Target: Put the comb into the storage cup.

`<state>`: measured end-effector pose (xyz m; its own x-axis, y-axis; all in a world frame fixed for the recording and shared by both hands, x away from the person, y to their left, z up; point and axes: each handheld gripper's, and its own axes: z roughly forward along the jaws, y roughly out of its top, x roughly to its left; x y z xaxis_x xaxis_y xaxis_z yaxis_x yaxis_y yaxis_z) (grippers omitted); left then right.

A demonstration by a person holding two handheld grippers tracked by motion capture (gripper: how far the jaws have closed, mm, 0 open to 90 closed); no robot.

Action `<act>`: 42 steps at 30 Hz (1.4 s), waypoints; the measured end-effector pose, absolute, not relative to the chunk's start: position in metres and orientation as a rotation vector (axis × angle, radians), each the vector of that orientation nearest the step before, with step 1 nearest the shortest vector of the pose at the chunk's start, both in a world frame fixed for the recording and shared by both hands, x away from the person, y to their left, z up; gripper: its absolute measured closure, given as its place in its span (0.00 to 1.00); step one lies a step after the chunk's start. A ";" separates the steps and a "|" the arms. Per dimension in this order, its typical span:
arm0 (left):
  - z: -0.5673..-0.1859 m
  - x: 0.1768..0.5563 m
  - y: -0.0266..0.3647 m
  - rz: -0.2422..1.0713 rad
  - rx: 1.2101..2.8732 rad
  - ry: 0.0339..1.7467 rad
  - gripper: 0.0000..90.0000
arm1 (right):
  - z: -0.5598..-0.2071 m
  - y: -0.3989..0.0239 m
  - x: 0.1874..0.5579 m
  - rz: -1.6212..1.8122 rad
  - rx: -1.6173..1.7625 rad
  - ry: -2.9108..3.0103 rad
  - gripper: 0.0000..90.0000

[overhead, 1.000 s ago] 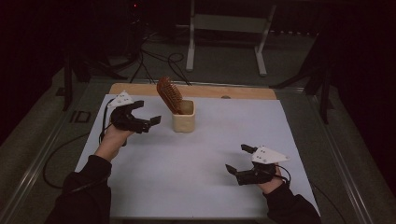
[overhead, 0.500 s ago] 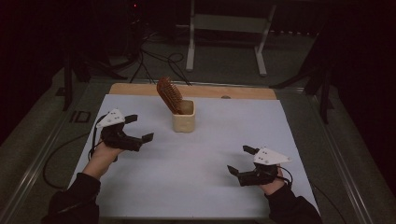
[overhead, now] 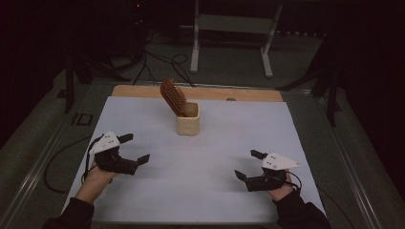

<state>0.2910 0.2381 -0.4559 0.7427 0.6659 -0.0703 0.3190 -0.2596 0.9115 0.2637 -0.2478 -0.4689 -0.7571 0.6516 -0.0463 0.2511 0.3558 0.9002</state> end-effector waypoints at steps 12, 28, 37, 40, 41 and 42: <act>-0.485 0.261 0.251 0.421 1.859 0.812 0.00 | -0.472 -0.250 0.260 1.372 0.776 2.237 0.10; -0.510 0.239 0.272 0.453 1.903 0.867 0.00 | -0.477 -0.252 0.253 1.364 0.780 2.252 0.10; -0.512 0.234 0.270 0.455 1.913 0.858 0.00 | -0.483 -0.252 0.255 1.347 0.789 2.270 0.10; -0.512 0.234 0.268 0.457 1.928 0.835 0.00 | -0.484 -0.251 0.256 1.350 0.802 2.269 0.10; -0.512 0.234 0.268 0.459 1.927 0.835 0.00 | -0.485 -0.252 0.257 1.343 0.800 2.271 0.10; -0.512 0.233 0.268 0.462 1.928 0.835 0.00 | -0.486 -0.252 0.258 1.339 0.803 2.274 0.10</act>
